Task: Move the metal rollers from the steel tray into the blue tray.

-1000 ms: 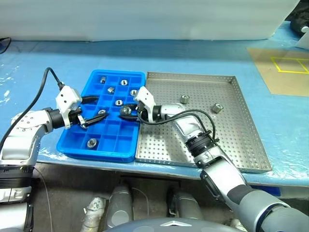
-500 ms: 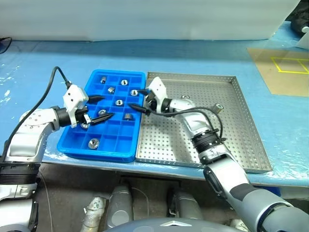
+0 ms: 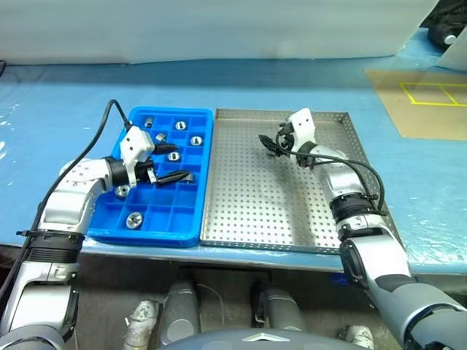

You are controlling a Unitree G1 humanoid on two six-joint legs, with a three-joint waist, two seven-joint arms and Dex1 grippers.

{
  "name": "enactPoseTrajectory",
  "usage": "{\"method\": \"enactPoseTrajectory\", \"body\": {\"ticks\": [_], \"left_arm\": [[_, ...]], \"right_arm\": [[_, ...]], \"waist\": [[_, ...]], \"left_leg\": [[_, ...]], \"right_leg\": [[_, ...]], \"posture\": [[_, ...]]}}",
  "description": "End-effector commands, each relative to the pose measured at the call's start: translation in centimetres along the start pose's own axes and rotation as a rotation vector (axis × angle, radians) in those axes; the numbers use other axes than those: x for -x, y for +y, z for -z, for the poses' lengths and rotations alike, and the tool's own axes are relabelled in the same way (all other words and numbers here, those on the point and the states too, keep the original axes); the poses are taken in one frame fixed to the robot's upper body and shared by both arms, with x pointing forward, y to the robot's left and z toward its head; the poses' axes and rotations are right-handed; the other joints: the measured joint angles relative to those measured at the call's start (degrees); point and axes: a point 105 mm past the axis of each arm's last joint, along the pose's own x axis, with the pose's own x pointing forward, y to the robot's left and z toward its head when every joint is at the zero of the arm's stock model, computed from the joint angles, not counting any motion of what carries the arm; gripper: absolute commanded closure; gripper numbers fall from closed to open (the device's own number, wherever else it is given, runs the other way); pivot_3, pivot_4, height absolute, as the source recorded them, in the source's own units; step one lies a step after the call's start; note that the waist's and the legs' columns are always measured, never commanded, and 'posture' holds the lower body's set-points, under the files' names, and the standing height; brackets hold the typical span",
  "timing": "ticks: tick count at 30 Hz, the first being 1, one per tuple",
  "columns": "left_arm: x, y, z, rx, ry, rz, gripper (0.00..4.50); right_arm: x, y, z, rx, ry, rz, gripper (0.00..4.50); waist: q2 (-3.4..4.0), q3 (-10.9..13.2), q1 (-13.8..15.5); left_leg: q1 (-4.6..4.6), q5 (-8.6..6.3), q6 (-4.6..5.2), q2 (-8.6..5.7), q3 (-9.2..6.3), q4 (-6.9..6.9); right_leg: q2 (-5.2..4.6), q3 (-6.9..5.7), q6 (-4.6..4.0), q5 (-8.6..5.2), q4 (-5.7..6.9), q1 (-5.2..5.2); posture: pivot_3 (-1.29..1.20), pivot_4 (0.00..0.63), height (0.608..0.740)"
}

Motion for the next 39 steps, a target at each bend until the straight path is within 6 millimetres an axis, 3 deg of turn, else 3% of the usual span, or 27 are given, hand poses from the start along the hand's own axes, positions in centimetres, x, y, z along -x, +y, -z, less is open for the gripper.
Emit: {"method": "enactPoseTrajectory", "body": {"ticks": [1, 12, 15, 19, 21, 25, 28, 31, 34, 39], "left_arm": [[-0.1, 0.2, -0.8, -0.036, -0.02, 0.008, 0.35], [0.3, 0.1, -0.2, -0.027, -0.012, 0.002, 0.35], [0.4, 0.1, 0.0, -0.026, -0.009, 0.001, 0.35], [0.5, 0.0, 0.1, -0.024, -0.005, 0.003, 0.35], [0.5, 0.0, 0.2, -0.023, -0.004, 0.004, 0.35], [0.5, 0.0, 0.2, -0.023, -0.003, 0.007, 0.35], [0.6, 0.1, 0.2, -0.023, -0.005, 0.007, 0.35], [1.1, 0.4, -0.1, -0.018, -0.007, 0.001, 0.35], [2.0, 0.6, 0.2, -0.023, 0.019, 0.006, 0.35], [2.9, 0.4, 0.3, -0.025, 0.037, 0.002, 0.35]], "right_arm": [[-0.3, -0.3, -0.4, 0.032, -0.024, 0.036, 0.56], [-0.4, 0.7, 4.0, -0.005, 0.107, 0.027, 0.56], [-0.2, 0.6, 4.5, -0.011, 0.11, 0.037, 1.11], [-0.2, 0.7, 4.7, 0.007, 0.116, 0.038, 2.41], [-0.2, 1.4, 4.2, -0.026, 0.084, -0.018, 2.8], [-0.2, 1.2, 4.2, 0.018, 0.097, 0.009, 2.81], [-0.5, 2.0, 2.9, 0.029, 0.057, -0.038, 2.81], [-0.3, 4.4, -0.5, 0.048, -0.038, -0.203, 2.81], [1.7, 8.4, -4.3, 0.061, -0.117, -0.467, 2.81], [5.0, 13.3, -6.9, 0.056, -0.122, -0.776, 2.81]], "waist": [[0.0, 0.0, -0.1], [0.0, 0.0, 0.1], [0.01, 0.0, 0.1], [0.01, 0.0, 0.1], [0.01, 0.0, 0.2], [0.01, 0.0, 0.2], [0.01, 0.0, 0.2], [0.01, 0.0, 0.2], [0.0, 0.1, 0.0], [-0.01, 0.0, 0.4]], "left_leg": [[0.01, 0.01, -0.01, 0.01, 0.0, 0.0], [0.0, 0.0, 0.0, 0.04, 0.01, 0.1], [0.04, -0.05, 0.08, 0.06, 0.01, 0.14], [0.05, -0.06, 0.11, 0.06, 0.01, 0.18], [0.06, -0.07, 0.11, 0.06, 0.01, 0.23], [0.11, -0.08, 0.13, 0.07, 0.01, 0.28], [0.14, -0.06, 0.1, 0.08, 0.01, 0.28], [0.1, -0.06, 0.09, 0.09, 0.01, 0.27], [0.02, -0.05, 0.09, 0.13, -0.02, 0.23], [0.13, -0.02, 0.04, 0.1, -0.05, -0.09]], "right_leg": [[0.01, 0.0, -0.02, 0.0, 0.02, 0.0], [0.0, -0.01, -0.08, -0.01, 0.05, 0.01], [0.0, -0.01, -0.09, -0.01, 0.09, 0.03], [-0.01, -0.01, -0.1, 0.0, 0.16, 0.04], [-0.01, -0.01, -0.11, -0.01, 0.24, 0.04], [-0.02, 0.01, -0.15, -0.04, 0.39, 0.02], [-0.01, 0.01, -0.23, -0.08, 0.5, -0.01], [0.01, 0.01, -0.26, -0.1, 0.53, -0.08], [0.06, 0.03, -0.27, -0.11, 0.55, -0.24], [0.06, 0.0, -0.33, -0.16, 0.51, -0.24]], "posture": [[-0.1, 0.15, 0.74], [-0.08, 0.15, 0.74], [-0.08, 0.15, 0.74], [-0.08, 0.15, 0.74], [-0.08, 0.15, 0.74], [-0.08, 0.15, 0.74], [-0.08, 0.15, 0.74], [-0.08, 0.15, 0.74], [-0.07, 0.15, 0.74], [-0.03, 0.15, 0.74]]}}
